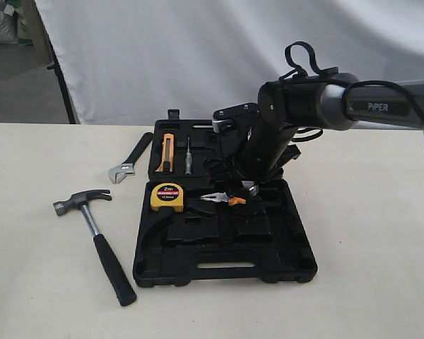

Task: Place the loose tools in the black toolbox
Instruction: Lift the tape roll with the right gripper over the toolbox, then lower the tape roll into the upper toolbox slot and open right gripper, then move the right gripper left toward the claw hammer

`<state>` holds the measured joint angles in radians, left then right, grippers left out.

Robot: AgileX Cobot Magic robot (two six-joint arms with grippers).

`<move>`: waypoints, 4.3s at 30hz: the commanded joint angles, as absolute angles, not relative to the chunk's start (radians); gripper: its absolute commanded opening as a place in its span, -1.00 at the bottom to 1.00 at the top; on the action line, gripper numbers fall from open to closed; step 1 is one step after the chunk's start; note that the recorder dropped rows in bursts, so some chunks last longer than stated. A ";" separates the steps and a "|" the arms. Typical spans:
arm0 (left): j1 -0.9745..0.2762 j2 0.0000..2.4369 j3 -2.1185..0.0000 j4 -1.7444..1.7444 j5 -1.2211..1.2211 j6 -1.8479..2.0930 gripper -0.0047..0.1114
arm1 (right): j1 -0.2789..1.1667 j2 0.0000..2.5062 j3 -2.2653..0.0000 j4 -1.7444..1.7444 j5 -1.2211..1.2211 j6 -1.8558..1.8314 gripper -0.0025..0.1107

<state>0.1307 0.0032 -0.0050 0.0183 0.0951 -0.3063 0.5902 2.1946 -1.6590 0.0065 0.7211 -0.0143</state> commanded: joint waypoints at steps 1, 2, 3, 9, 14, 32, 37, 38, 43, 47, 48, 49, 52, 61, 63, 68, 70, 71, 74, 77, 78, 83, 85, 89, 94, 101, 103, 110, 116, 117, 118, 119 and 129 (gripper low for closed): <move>0.156 0.000 -0.008 0.023 0.088 -0.311 -0.91 | 0.584 2.181 -1.655 0.000 0.715 -0.012 -0.96; 0.156 0.000 -0.008 0.023 0.088 -0.311 -0.91 | 0.584 2.181 -1.655 0.000 0.715 -0.012 -0.96; 0.156 0.000 -0.008 0.023 0.088 -0.311 -0.91 | 0.584 2.181 -1.655 0.000 0.715 -0.012 -0.96; 0.156 0.000 -0.008 0.023 0.088 -0.311 -0.91 | 0.584 2.181 -1.655 0.000 0.715 -0.012 -0.96; 0.156 0.000 -0.008 0.023 0.088 -0.311 -0.91 | 0.584 2.183 -1.655 0.000 0.712 -0.012 -0.96; 0.156 0.000 -0.008 0.023 0.088 -0.311 -0.91 | 0.584 2.369 -1.792 0.020 0.319 -0.012 -0.96; 0.156 0.000 -0.008 0.023 0.088 -0.311 -0.91 | 0.584 2.436 -1.879 0.020 0.319 -0.012 -0.96; 0.156 0.000 -0.008 0.023 0.088 -0.311 -0.91 | 0.584 2.444 -1.891 0.020 0.321 -0.012 -0.96; 0.156 0.000 -0.008 0.023 0.088 -0.311 -0.91 | 0.584 2.459 -1.906 0.020 0.319 -0.012 -0.96; 0.156 0.000 -0.008 0.023 0.088 -0.311 -0.91 | 0.584 2.459 -1.906 0.020 0.343 -0.012 -0.96; 0.156 0.000 -0.008 0.023 0.088 -0.311 -0.91 | 0.584 2.459 -1.906 0.020 0.354 -0.012 -0.96; 0.156 0.000 -0.008 0.023 0.088 -0.311 -0.91 | 0.584 2.459 -1.906 0.020 0.364 -0.012 -0.96; 0.156 0.000 -0.008 0.023 0.088 -0.311 -0.91 | 0.584 2.459 -1.906 0.017 0.384 -0.012 -0.96; 0.156 0.000 -0.008 0.023 0.088 -0.311 -0.91 | 0.584 2.459 -1.906 0.017 0.408 0.000 -0.74; 0.156 0.000 -0.008 0.023 0.088 -0.311 -0.91 | 0.584 2.459 -1.906 0.017 0.408 0.007 -0.44; 0.156 0.000 -0.008 0.023 0.088 -0.311 -0.91 | 0.584 2.459 -1.906 0.017 0.418 0.049 0.20; 0.156 0.000 -0.008 0.023 0.088 -0.311 -0.91 | 0.584 2.454 -1.906 0.017 0.441 0.052 0.37; 0.156 0.000 -0.008 0.023 0.088 -0.311 -0.91 | 0.584 2.450 -1.906 0.017 0.441 0.063 0.45; 0.156 0.000 -0.008 0.023 0.088 -0.311 -0.91 | 0.584 2.430 -1.906 0.017 0.443 0.067 0.57; 0.156 0.000 -0.008 0.023 0.088 -0.311 -0.91 | 0.584 2.399 -1.906 0.017 0.443 0.067 0.57; 0.156 0.000 -0.008 0.023 0.088 -0.311 -0.91 | 0.584 2.389 -1.906 0.014 0.443 0.067 0.57; 0.156 0.000 -0.008 0.023 0.088 -0.311 -0.91 | 0.584 2.357 -1.906 0.010 0.437 0.060 0.57; 0.156 0.000 -0.008 0.023 0.088 -0.311 -0.91 | 0.584 2.355 -1.906 0.010 0.433 0.059 0.56; 0.156 0.000 -0.008 0.023 0.088 -0.311 -0.91 | 0.584 2.361 -1.906 0.010 0.418 0.030 0.21; 0.156 0.000 -0.008 0.023 0.088 -0.311 -0.91 | 0.584 2.386 -1.906 0.010 0.392 0.030 -0.52; 0.156 0.000 -0.008 0.023 0.088 -0.311 -0.91 | 0.581 2.462 -1.906 0.000 0.416 0.030 -0.96; 0.156 0.000 -0.008 0.023 0.088 -0.311 -0.91 | 0.581 2.460 -1.906 0.000 0.438 0.030 -0.96; 0.156 0.000 -0.008 0.023 0.088 -0.311 -0.91 | 0.581 2.394 -1.906 0.000 0.452 0.030 -0.96; 0.156 0.000 -0.008 0.023 0.088 -0.311 -0.91 | 0.576 2.368 -1.906 -0.009 0.450 0.030 -0.96; 0.156 0.000 -0.008 0.023 0.088 -0.311 -0.91 | 0.571 2.377 -1.906 -0.009 0.450 0.030 -0.96; 0.156 0.000 -0.008 0.023 0.088 -0.311 -0.91 | 0.567 2.395 -1.906 -0.009 0.450 0.030 -0.96; 0.156 0.000 -0.008 0.023 0.088 -0.311 -0.91 | 0.563 2.407 -1.906 -0.009 0.450 0.030 -0.96; 0.156 0.000 -0.008 0.023 0.088 -0.311 -0.91 | 0.560 2.436 -1.906 0.000 0.475 0.030 -0.96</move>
